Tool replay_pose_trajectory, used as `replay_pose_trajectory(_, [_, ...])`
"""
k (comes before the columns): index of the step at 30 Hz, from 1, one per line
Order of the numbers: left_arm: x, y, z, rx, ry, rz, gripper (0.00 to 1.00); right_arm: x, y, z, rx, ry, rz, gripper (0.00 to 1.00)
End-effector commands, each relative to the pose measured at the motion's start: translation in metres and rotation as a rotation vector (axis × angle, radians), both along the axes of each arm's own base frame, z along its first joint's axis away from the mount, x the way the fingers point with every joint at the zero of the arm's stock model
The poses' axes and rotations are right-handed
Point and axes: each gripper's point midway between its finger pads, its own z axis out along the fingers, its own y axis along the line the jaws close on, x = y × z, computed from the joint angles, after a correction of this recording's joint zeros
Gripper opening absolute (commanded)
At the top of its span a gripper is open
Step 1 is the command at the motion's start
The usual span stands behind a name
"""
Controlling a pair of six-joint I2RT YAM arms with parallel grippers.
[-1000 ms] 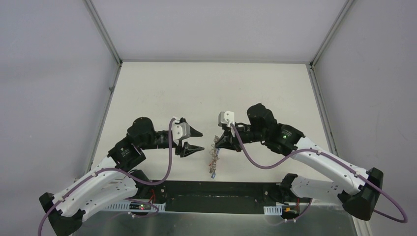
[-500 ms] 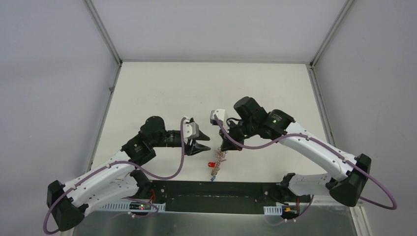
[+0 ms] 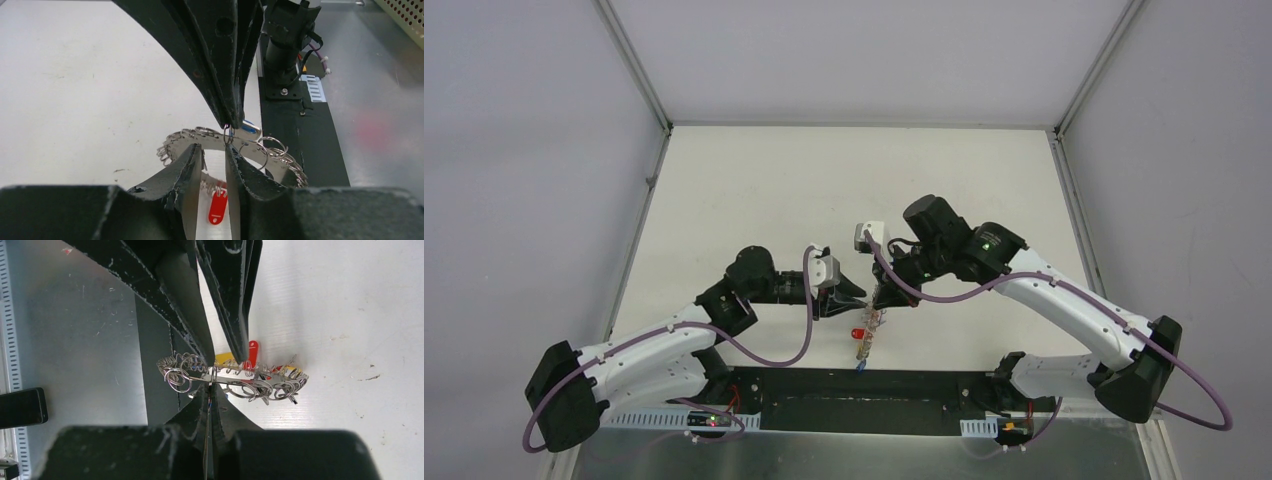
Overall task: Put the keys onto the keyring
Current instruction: Adjust the key on the keyring.
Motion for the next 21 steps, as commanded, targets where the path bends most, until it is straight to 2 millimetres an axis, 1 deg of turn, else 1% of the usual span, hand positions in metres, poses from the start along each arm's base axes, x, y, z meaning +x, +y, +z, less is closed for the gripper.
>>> replay_pose_trajectory(1, [-0.006,-0.009,0.022,-0.082,-0.048,-0.044,0.25,0.000,0.009,0.025,0.115,-0.043,0.022,0.00])
replay_pose_trajectory(4, [-0.008,-0.012,0.020,-0.083,-0.046,-0.060,0.24,0.002,0.010,0.026,0.124,-0.053,0.018,0.00])
replay_pose_trajectory(6, [-0.009,-0.014,0.019,-0.077,-0.043,-0.069,0.21,0.002,0.010,0.027,0.125,-0.057,0.015,0.00])
replay_pose_trajectory(9, [-0.010,-0.015,0.017,-0.068,-0.042,-0.078,0.08,0.002,0.009,0.026,0.122,-0.058,0.013,0.00])
replay_pose_trajectory(12, [-0.011,-0.016,0.017,-0.064,-0.039,-0.089,0.00,0.002,0.008,0.024,0.117,-0.056,0.012,0.00])
replay_pose_trajectory(18, [-0.013,-0.017,0.017,-0.061,-0.017,-0.100,0.00,0.009,0.009,0.023,0.110,-0.080,-0.021,0.00])
replay_pose_trajectory(19, [-0.012,-0.017,0.018,-0.066,-0.012,-0.093,0.00,0.012,0.009,0.022,0.111,-0.089,-0.033,0.01])
replay_pose_trajectory(21, [-0.010,-0.015,0.022,-0.090,-0.024,-0.070,0.00,0.018,0.008,0.021,0.115,-0.106,-0.062,0.19])
